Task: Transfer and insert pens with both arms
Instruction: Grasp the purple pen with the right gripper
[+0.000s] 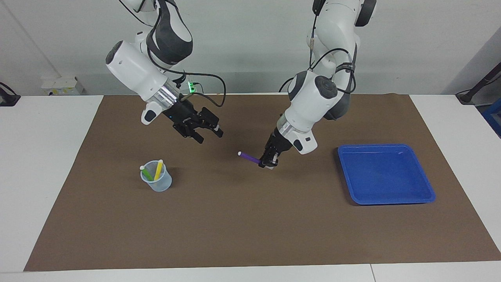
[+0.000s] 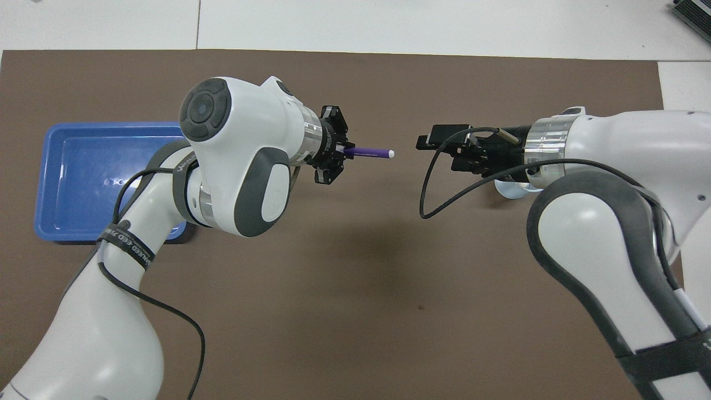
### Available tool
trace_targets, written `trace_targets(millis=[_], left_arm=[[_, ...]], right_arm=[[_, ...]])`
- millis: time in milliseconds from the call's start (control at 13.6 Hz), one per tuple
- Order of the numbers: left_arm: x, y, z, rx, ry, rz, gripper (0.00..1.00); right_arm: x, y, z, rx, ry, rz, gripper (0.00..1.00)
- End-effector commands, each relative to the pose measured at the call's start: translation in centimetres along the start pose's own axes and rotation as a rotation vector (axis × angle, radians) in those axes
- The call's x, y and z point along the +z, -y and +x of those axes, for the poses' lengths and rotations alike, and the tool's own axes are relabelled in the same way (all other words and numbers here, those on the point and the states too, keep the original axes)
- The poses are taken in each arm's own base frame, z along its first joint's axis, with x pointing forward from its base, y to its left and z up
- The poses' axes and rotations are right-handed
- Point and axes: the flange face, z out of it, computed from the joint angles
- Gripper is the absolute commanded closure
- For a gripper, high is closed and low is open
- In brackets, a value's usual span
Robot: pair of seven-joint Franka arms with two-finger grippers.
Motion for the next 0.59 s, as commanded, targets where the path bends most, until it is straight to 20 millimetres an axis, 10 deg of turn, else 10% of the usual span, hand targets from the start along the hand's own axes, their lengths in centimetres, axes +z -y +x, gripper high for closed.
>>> trace_targets(millis=[0, 516], left_arm=[[0.2, 1.3, -3.0, -0.072, 0.033, -0.064, 1.0], [0.7, 3.3, -7.5, -0.091, 0.106, -0.053, 1.0]], right_arm=[[0.5, -0.5, -0.6, -0.007, -0.001, 0.009, 0.0], [-0.2, -2.6, 0.6, -0.128, 0.013, -0.012, 0.05]])
